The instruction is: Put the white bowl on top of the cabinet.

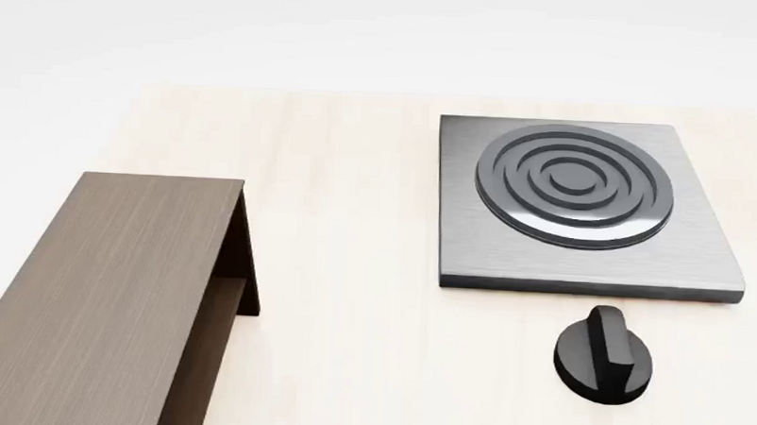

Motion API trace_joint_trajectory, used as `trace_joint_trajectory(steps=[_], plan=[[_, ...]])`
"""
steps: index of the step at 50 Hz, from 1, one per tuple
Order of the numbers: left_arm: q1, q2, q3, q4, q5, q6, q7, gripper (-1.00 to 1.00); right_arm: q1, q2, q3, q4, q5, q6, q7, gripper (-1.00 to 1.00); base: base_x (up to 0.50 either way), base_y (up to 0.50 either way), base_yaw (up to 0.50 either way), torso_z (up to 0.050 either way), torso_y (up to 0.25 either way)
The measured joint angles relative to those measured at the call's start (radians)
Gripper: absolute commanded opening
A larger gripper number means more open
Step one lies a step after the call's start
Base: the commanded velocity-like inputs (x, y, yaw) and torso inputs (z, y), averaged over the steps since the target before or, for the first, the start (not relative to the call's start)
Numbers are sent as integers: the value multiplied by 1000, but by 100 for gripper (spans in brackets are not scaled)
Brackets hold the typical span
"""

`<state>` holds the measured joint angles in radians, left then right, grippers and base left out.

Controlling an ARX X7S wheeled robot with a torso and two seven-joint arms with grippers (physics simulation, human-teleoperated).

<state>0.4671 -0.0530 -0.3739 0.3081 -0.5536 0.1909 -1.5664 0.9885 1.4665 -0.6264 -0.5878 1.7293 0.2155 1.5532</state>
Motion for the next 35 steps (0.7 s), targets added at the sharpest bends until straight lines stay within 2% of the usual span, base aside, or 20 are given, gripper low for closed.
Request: trace_joint_trajectory(steps=[9, 22, 35], plan=[[3, -4, 6, -5, -9, 10, -3, 100, 101, 40, 47, 135, 180, 211, 8, 100, 0, 0, 0, 0, 0], [6, -9, 11, -5, -15, 15, -4, 100, 227, 96, 134, 354, 328, 498, 18, 100, 0, 0, 0, 0, 0], [9, -10, 11, -5, -16, 16, -4, 100, 264, 104, 167, 504, 467, 610, 18, 100, 0, 0, 0, 0, 0]])
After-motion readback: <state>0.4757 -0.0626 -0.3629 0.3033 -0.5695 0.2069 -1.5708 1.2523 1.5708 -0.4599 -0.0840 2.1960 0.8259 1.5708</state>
